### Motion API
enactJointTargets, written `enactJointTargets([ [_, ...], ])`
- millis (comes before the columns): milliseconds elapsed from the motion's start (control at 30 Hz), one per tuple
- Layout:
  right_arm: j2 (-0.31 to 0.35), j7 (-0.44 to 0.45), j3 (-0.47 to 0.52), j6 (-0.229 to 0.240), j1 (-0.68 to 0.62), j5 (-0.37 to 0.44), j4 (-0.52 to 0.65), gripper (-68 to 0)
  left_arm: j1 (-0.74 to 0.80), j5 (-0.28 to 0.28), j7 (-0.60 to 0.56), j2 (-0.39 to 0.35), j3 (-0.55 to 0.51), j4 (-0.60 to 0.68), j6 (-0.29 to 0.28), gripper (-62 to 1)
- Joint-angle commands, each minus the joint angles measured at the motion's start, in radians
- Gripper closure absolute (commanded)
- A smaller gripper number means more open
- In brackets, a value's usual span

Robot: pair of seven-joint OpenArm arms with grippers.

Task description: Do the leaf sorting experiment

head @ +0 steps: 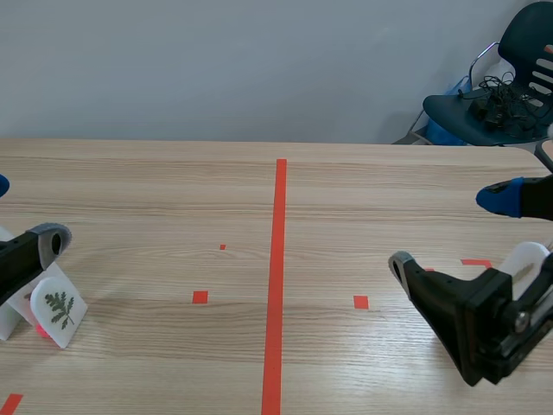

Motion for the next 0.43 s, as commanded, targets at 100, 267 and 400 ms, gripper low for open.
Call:
enactJointTargets([
  [100, -0.006, 0.039, 0.001, -0.005, 0.014, 0.004, 0.011, -67.9, -0.003, -0.015, -0.016, 0.005, 0.003, 0.006, -0.001, -59.8],
  [267, -0.006, 0.038, 0.001, -0.005, 0.014, 0.004, 0.011, -67.9, -0.003, -0.015, -0.019, 0.008, 0.003, 0.006, -0.001, -59.8],
  [400, -0.006, 0.038, 0.001, -0.005, 0.014, 0.004, 0.011, -67.9, -0.003, -0.014, -0.019, 0.022, 0.003, 0.006, -0.001, -59.8],
])
